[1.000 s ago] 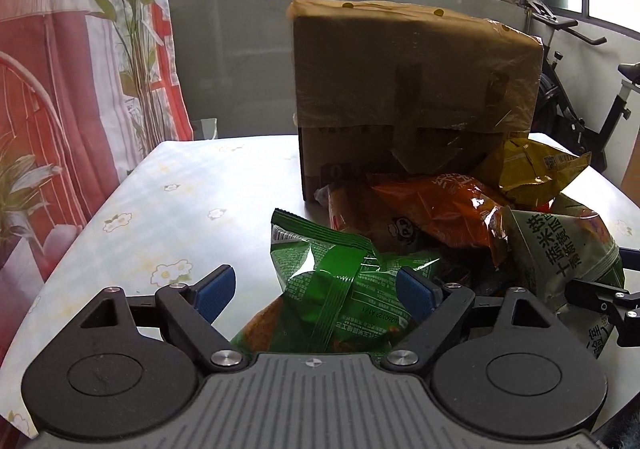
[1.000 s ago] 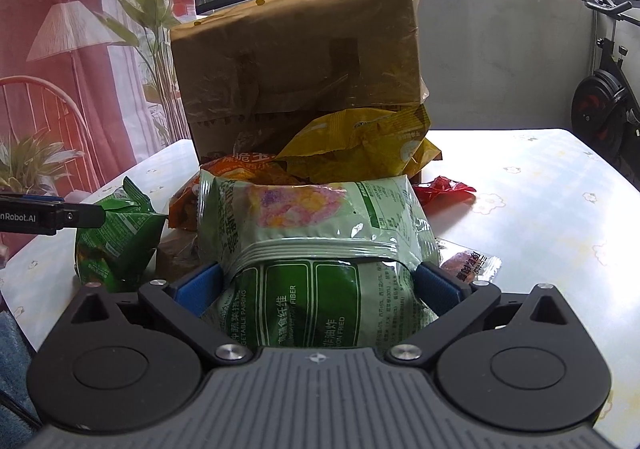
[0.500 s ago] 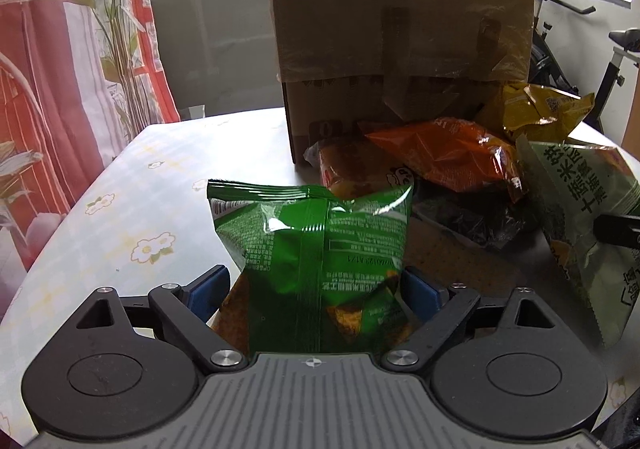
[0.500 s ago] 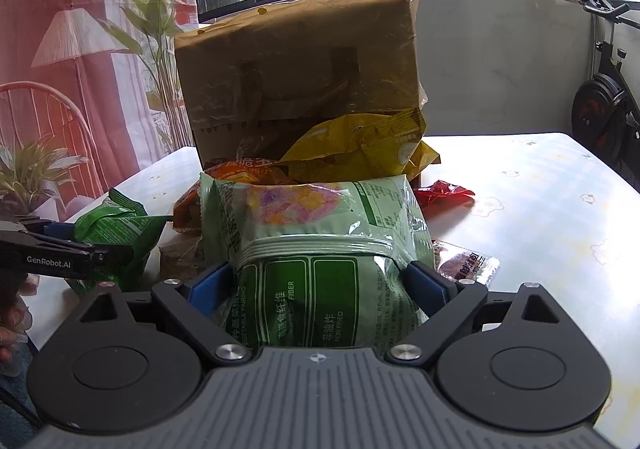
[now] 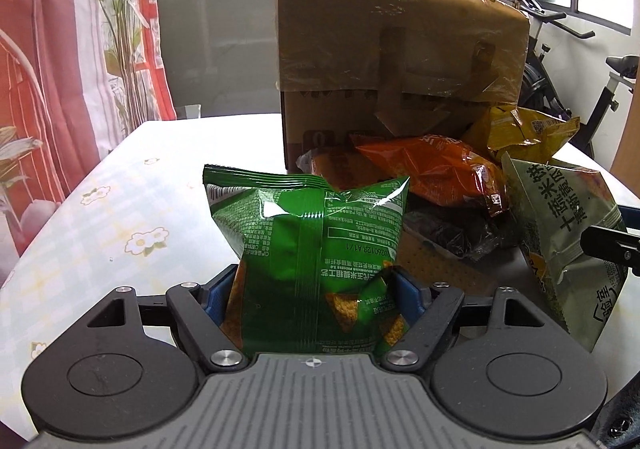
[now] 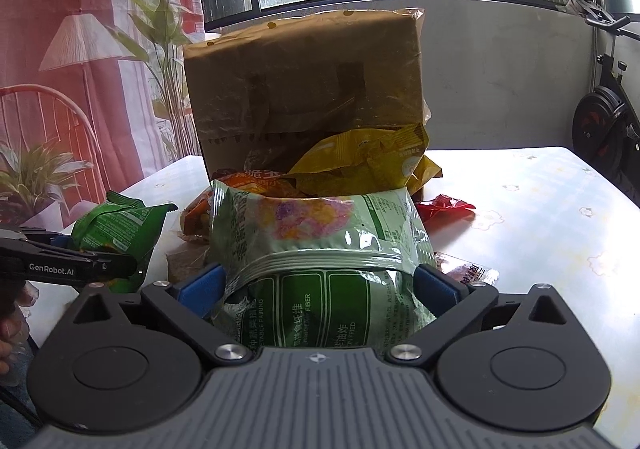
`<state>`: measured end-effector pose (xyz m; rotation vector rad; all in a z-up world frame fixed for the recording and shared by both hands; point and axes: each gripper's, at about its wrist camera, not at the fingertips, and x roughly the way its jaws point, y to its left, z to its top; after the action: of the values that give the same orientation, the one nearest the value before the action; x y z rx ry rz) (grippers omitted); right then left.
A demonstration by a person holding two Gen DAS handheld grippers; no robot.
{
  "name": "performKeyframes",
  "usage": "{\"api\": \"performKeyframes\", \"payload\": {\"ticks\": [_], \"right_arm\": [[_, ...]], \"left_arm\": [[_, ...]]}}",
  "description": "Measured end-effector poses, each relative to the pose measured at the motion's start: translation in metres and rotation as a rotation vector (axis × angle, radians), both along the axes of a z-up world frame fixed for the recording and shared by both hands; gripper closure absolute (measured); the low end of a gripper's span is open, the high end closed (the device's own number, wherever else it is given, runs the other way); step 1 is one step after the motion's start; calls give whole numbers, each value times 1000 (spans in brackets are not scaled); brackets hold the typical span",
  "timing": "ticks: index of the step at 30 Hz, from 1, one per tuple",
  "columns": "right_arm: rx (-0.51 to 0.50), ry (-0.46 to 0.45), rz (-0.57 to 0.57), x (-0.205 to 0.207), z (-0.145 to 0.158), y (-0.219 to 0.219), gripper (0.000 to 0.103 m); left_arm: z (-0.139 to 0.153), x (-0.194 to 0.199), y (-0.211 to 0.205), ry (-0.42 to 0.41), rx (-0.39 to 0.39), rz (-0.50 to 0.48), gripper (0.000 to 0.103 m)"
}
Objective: Organize snacks
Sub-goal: 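Lift both held green bags and carry them over the lined box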
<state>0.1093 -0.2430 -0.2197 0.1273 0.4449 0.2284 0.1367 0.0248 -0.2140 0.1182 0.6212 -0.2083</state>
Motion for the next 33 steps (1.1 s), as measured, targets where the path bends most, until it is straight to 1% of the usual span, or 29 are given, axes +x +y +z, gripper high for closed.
{"api": "performKeyframes", "payload": {"ticks": [2, 5, 7, 10, 12, 20, 26, 33], "right_arm": [[-22, -13, 1, -2, 2, 3, 1], [-80, -21, 11, -5, 5, 11, 1], [-135, -16, 5, -4, 3, 19, 1], [-248, -11, -10, -3, -3, 35, 0], [-278, -16, -8, -2, -6, 42, 0], [-360, -25, -3, 9, -19, 58, 0], [-375, -31, -3, 9, -24, 59, 0], [-435, -11, 24, 8, -28, 63, 0]], "left_arm": [[1, -1, 0, -8, 10, 6, 22], [2, -2, -2, -14, 13, 4, 22], [3, -3, -3, -18, 9, -1, 22], [4, -4, -2, -24, 8, -9, 22], [4, -4, -2, -25, 6, -13, 22], [3, -6, 0, -26, 7, -18, 22], [3, -7, 0, -33, 6, -30, 22], [4, -11, -2, -42, 23, -50, 22]]}}
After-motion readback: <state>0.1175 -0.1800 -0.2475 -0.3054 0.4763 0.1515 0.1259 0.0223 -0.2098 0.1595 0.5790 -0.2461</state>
